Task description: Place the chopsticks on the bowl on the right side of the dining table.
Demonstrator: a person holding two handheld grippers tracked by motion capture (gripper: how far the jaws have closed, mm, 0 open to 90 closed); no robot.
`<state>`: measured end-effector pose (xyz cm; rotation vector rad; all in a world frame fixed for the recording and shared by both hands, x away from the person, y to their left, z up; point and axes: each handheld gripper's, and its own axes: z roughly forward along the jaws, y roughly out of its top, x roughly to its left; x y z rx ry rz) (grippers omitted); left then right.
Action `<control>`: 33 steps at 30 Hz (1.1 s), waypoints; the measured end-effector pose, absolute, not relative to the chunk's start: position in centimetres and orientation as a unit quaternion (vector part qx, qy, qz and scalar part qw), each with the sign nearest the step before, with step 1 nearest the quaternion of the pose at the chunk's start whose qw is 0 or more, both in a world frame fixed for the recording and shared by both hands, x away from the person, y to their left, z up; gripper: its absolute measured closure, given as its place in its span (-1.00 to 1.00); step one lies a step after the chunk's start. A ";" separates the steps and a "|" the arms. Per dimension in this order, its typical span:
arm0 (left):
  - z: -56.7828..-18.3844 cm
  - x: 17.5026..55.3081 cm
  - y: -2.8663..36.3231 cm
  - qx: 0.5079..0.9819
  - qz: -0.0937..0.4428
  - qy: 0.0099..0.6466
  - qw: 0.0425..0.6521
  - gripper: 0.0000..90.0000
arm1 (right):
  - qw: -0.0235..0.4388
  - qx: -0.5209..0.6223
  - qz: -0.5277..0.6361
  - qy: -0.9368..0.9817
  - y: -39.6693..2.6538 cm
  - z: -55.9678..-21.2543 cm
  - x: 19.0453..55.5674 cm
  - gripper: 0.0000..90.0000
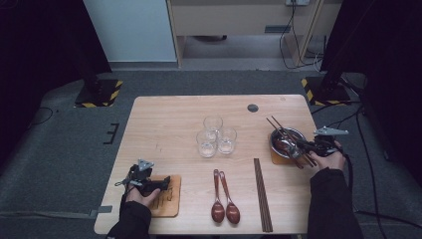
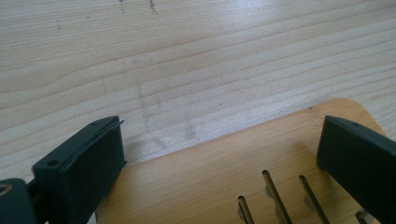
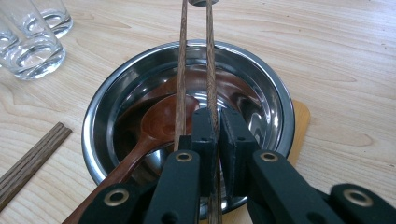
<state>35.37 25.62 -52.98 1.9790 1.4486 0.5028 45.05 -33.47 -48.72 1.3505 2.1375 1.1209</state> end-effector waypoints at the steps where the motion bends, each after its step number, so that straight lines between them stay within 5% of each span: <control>1: -53.0 35.4 25.6 0.751 0.191 0.549 0.314 -1.00 | 0.187 0.479 0.397 0.760 -33.5 -48.7 45.0 0.89; 10: -53.0 35.4 25.6 0.751 0.191 0.550 0.314 -1.00 | 0.184 0.476 0.397 0.763 -33.3 -48.7 45.0 0.87; 23: -53.0 35.3 25.6 0.750 0.191 0.550 0.314 -1.00 | 0.186 0.471 0.409 0.759 -32.6 -48.4 45.1 0.42; 33: -53.0 35.3 25.6 0.750 0.191 0.550 0.314 -1.00 | 0.178 0.466 0.400 0.769 -32.5 -49.0 45.2 0.51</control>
